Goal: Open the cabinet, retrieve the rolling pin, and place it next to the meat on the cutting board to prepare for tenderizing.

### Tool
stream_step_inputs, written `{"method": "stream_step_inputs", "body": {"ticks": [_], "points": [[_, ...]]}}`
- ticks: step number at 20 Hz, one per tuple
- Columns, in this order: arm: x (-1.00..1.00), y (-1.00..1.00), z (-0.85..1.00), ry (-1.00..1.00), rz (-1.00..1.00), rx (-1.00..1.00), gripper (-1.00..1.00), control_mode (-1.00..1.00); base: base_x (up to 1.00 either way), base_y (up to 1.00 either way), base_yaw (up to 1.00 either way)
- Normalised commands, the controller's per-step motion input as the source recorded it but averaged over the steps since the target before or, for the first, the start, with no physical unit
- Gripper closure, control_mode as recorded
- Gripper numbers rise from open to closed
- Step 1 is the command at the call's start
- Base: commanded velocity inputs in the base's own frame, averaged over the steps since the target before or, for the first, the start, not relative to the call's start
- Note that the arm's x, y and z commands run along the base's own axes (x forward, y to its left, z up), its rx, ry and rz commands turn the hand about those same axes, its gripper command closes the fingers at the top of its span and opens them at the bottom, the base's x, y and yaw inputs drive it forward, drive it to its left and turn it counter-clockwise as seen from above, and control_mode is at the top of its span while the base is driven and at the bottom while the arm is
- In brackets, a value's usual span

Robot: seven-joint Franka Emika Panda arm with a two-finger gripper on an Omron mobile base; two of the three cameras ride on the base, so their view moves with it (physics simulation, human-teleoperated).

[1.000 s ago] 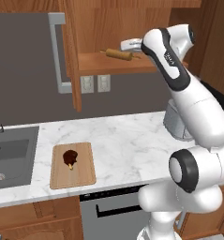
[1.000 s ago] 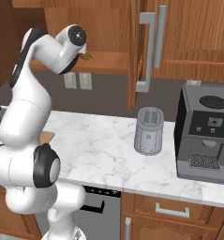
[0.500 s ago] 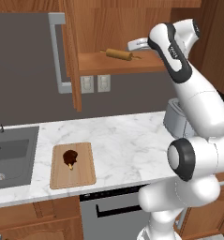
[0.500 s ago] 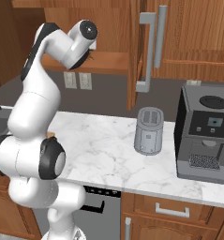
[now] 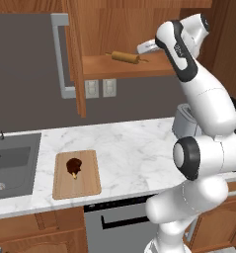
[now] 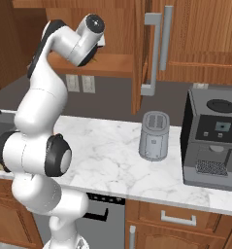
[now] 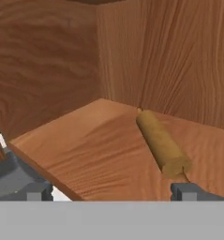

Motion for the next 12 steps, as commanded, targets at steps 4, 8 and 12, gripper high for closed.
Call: {"method": "stream_step_inputs", "body": {"ticks": [4,8,12], "points": [[0.20,-0.01,-0.16,-0.05,0.00,-0.12,-1.00,-1.00,0.00,0.00,0.00],[0.31,-0.03,-0.13,-0.03,0.00,-0.11,-1.00,-1.00,0.00,0.00,0.00],[0.40,-0.08,-0.09,0.00,0.00,-0.09,-1.00,-1.00,0.00,0.00,0.00]]}}
